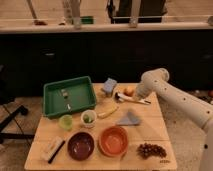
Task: Wipe red bowl with brush
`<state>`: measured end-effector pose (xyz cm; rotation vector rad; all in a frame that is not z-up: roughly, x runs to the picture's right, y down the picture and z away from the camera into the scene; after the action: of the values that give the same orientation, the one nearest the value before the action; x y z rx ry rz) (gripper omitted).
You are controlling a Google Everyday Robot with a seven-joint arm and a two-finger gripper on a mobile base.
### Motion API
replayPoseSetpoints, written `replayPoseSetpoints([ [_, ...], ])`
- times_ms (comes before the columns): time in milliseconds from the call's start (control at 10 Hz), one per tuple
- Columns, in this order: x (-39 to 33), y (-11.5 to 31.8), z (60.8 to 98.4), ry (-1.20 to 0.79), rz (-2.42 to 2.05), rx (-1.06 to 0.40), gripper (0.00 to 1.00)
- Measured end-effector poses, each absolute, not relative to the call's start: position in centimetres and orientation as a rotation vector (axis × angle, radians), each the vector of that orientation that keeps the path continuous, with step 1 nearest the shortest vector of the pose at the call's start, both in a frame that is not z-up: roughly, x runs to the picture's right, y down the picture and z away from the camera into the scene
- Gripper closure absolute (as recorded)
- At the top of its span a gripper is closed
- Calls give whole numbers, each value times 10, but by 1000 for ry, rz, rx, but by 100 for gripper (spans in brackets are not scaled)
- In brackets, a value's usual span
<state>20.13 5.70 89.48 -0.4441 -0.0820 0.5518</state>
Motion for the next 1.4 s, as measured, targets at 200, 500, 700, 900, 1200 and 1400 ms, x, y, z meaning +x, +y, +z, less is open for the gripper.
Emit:
replayPoseSetpoints([
  [200, 204, 52, 904, -94, 552, -429, 24],
  [500, 207, 50, 921, -118, 555, -423, 20],
  [700, 210, 51, 927, -124, 561, -428, 20],
  [900, 212, 52, 933, -130, 567, -437, 20],
  [1200, 211, 54, 939, -134, 572, -452, 20],
  [1400, 211, 56, 943, -134, 576, -464, 20],
])
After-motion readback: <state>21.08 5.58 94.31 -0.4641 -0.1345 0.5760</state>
